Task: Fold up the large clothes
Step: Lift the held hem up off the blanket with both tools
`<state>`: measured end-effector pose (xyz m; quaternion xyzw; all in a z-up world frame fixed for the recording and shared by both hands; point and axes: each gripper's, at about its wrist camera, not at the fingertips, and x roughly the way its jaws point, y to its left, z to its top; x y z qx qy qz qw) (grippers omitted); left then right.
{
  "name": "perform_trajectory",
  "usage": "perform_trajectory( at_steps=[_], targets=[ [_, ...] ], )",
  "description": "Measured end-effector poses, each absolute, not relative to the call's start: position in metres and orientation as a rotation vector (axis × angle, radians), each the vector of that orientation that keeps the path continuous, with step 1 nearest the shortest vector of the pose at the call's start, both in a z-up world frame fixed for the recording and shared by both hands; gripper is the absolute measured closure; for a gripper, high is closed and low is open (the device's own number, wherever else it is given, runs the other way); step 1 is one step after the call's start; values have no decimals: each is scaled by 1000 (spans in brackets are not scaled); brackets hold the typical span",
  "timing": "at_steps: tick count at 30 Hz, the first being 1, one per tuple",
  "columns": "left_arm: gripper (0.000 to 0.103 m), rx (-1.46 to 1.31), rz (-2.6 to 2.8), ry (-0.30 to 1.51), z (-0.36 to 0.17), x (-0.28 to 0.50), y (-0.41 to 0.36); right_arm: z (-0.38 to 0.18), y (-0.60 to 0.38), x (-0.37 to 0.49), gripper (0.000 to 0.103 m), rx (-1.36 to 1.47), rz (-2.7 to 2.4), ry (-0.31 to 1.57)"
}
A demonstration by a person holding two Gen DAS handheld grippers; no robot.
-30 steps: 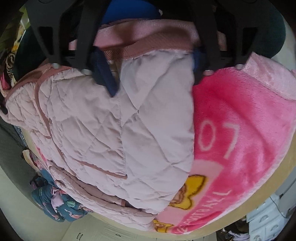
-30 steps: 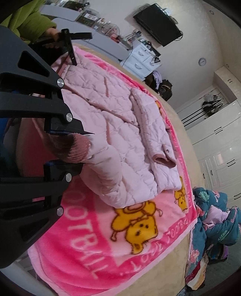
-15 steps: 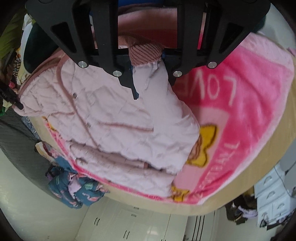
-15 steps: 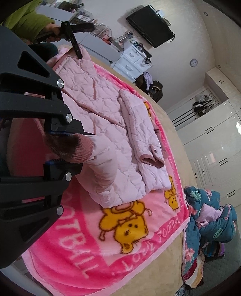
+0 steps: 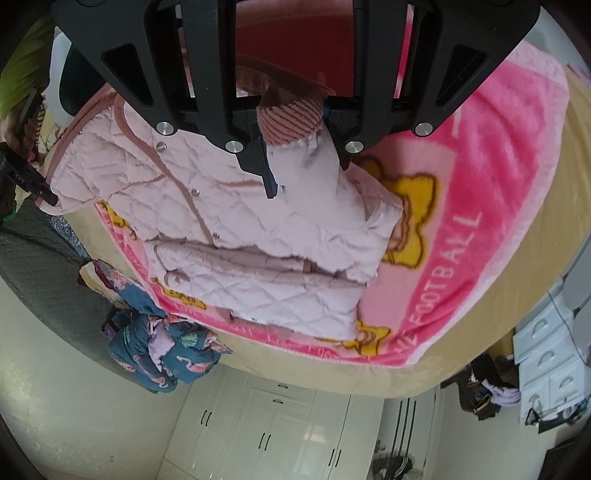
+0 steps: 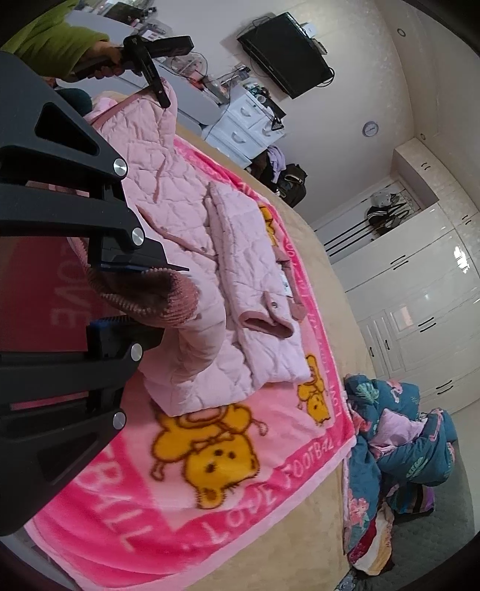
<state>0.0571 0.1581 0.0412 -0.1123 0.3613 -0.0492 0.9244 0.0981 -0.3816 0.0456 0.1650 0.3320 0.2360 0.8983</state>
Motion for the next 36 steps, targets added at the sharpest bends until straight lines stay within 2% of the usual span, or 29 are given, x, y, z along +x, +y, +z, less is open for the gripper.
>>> perform_trajectory(
  at_steps=[36],
  targets=[
    [91,-153,-95,579,125,153,152,120,-381,184,87,397,443,503]
  ],
)
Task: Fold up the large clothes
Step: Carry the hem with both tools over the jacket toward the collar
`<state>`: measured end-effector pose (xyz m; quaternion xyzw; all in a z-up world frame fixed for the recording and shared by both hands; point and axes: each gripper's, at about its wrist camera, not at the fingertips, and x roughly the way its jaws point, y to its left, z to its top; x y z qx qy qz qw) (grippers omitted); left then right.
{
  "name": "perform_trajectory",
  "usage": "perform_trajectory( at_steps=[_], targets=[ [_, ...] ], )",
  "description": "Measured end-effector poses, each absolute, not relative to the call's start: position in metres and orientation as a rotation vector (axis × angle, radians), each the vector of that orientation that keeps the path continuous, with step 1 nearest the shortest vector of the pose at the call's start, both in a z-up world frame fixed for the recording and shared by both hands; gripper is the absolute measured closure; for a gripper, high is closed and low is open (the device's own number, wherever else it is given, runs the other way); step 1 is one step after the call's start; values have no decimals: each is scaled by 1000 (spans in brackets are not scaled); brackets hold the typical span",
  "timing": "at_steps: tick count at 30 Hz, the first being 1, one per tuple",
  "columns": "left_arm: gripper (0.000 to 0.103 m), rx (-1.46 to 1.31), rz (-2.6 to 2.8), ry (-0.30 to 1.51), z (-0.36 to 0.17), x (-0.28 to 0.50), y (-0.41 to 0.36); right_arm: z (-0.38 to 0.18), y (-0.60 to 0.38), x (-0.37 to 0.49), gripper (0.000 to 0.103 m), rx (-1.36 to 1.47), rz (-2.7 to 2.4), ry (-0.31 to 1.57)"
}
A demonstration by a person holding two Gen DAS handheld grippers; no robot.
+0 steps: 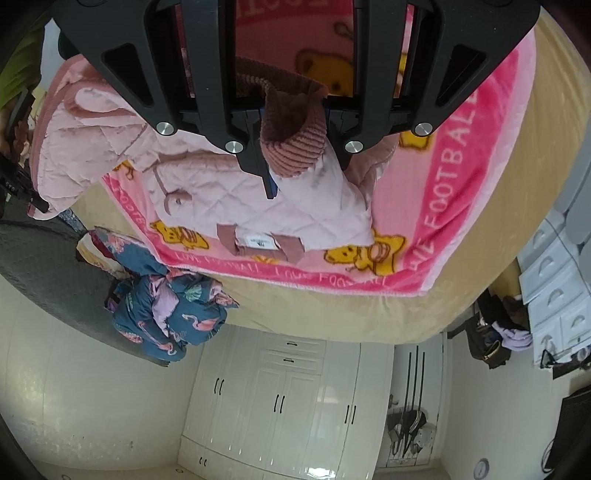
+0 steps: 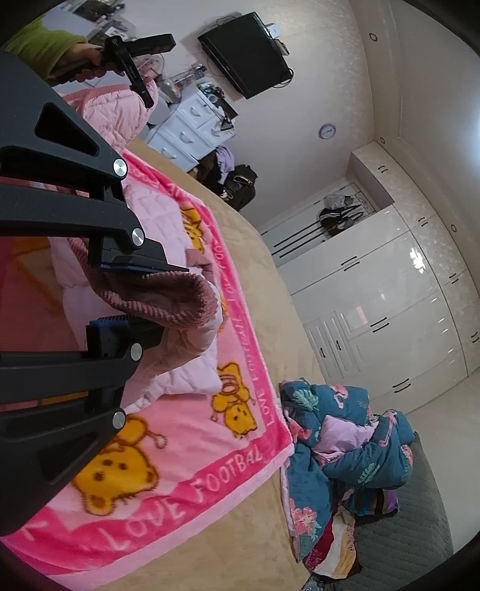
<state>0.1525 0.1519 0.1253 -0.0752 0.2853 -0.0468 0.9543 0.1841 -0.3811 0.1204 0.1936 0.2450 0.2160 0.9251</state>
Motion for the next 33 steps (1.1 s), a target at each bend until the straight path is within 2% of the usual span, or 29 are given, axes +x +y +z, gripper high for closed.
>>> perform_trajectory(
  at_steps=[10,23,33],
  targets=[
    [91,-134,-55,560,142,209,157,131,-386,238,87,444,403,483],
    [91,-96,24,625,129,314,167,121,-374,348,87,445,338,545],
    [91,-79,92,711,88,382,175,72,-368,436,85,511,269,668]
  ],
)
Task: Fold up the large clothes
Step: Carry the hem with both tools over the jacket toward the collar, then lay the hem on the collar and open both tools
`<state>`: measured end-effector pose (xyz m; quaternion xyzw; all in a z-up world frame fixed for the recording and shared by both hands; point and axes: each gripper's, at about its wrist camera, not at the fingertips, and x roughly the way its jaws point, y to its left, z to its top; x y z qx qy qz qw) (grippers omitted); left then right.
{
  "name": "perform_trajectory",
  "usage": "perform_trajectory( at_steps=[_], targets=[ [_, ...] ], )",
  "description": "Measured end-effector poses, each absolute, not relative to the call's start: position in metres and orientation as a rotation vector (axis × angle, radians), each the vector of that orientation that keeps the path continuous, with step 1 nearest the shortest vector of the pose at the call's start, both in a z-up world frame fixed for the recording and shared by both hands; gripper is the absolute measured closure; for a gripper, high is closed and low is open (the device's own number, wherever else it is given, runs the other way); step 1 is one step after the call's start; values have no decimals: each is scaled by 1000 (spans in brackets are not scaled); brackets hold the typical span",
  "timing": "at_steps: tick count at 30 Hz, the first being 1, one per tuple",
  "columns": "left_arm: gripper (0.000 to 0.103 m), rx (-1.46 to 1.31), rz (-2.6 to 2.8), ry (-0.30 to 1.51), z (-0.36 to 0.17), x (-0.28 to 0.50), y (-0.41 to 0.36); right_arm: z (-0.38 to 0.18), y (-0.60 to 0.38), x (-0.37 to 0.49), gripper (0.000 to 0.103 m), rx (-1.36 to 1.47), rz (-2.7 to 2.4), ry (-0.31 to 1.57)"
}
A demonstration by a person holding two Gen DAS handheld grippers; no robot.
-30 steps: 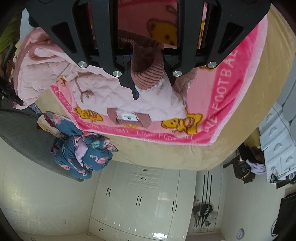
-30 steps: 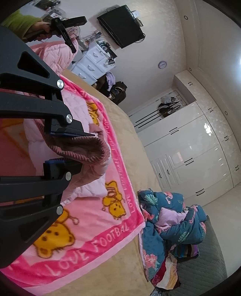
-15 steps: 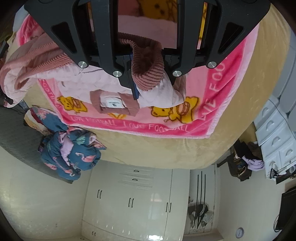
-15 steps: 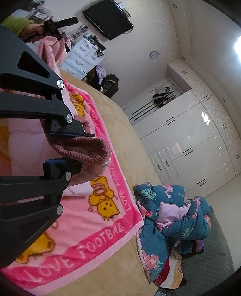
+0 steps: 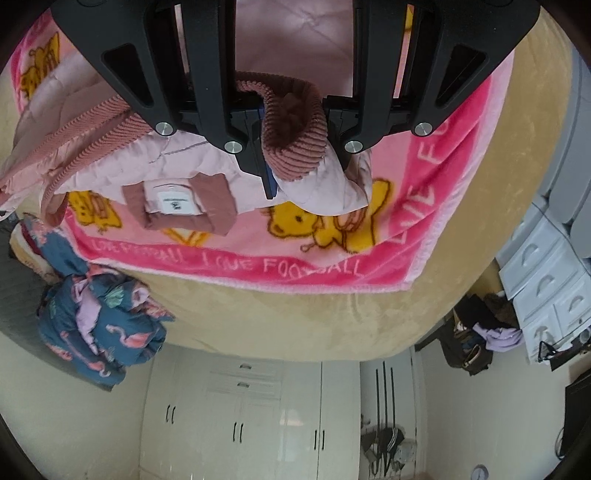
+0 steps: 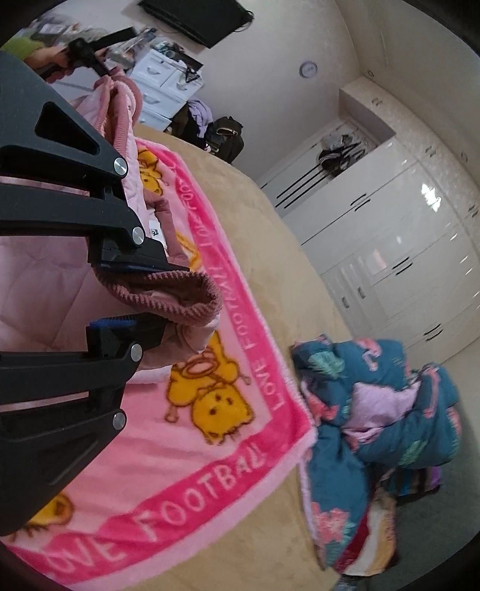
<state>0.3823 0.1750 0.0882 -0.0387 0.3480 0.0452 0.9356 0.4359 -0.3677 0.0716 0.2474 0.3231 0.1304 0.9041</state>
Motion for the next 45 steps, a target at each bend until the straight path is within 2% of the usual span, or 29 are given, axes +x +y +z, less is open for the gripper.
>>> perform_trajectory(
  at_steps=[2,5,8,9,10,13,17,21,25,26,27,29,31,36,45],
  targets=[
    [90,-82,98,727,79,392,175,59,-370,447,83,556,271,693],
    [89,-94,100,746,68,404,177,45,-376,459,75,637,283,717],
    [89,-101,104,759,60,412,177,42,-379,459,59,664,290,705],
    [89,-99,105,763,57,415,176,43,-379,456,41,645,273,690],
    [89,-98,106,768,54,418,176,45,-378,450,26,610,253,667],
    [88,-112,104,776,46,423,178,44,-367,437,25,501,277,658],
    [83,-133,104,781,42,426,179,20,-340,423,21,263,260,743],
    [75,-173,87,769,50,419,180,-9,-330,412,21,186,252,793],
    [68,-186,58,757,62,411,180,-23,-334,403,16,187,249,789],
    [56,-197,42,751,65,408,180,-25,-335,402,16,190,247,791],
    [37,-208,33,740,69,405,181,-27,-336,401,16,191,244,795],
    [9,-175,103,670,82,393,181,-30,-338,400,16,190,240,806],
    [9,-149,98,615,94,384,182,-32,-339,398,16,196,243,815],
    [9,-95,135,635,85,361,192,-32,-341,387,12,161,237,799],
    [9,-218,-3,822,-19,330,218,-50,-345,380,11,154,249,797]
  ],
)
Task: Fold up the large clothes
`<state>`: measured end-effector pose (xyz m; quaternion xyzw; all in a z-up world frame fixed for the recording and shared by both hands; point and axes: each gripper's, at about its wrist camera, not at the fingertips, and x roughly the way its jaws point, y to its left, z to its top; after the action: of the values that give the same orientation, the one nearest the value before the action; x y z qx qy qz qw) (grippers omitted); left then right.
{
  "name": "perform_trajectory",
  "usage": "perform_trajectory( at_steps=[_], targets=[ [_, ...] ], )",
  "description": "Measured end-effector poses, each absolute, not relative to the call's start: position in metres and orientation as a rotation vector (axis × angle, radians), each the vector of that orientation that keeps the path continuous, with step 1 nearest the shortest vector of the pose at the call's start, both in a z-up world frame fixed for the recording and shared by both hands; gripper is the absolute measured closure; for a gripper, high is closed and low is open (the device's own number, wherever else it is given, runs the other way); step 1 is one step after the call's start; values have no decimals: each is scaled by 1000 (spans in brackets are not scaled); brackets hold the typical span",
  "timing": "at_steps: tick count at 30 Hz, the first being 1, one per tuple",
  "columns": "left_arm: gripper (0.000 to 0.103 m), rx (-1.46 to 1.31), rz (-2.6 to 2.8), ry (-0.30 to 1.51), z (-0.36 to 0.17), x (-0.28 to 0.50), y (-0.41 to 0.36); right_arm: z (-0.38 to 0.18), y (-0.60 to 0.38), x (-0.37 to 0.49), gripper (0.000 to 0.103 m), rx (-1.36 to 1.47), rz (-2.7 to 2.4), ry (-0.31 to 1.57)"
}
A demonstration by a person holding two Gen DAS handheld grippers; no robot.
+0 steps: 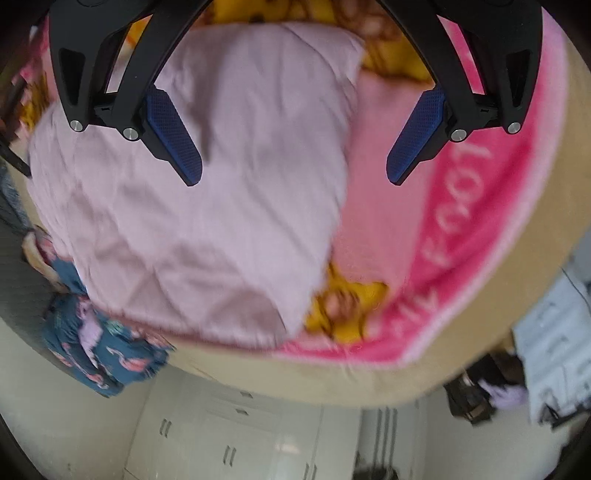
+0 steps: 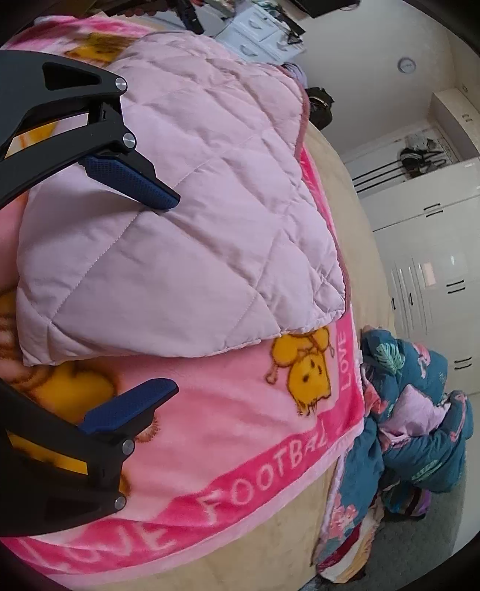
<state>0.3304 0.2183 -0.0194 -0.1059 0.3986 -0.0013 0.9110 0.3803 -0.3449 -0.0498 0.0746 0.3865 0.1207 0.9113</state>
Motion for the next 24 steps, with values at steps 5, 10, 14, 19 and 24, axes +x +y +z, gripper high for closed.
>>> perform_trajectory(
  at_steps=[5,10,14,19,24],
  targets=[
    [56,-154,-30,808,-30,325,200,-49,-329,377,69,94,264,762],
    [90,-116,47,758,-8,339,192,-15,-320,385,87,93,226,655],
    [91,-159,92,761,10,373,203,15,-320,423,88,131,190,615],
    [90,-142,150,824,-12,405,205,-15,-308,480,88,100,106,752],
    [89,-135,169,827,-20,402,205,-44,-307,491,87,108,84,808]
  ],
)
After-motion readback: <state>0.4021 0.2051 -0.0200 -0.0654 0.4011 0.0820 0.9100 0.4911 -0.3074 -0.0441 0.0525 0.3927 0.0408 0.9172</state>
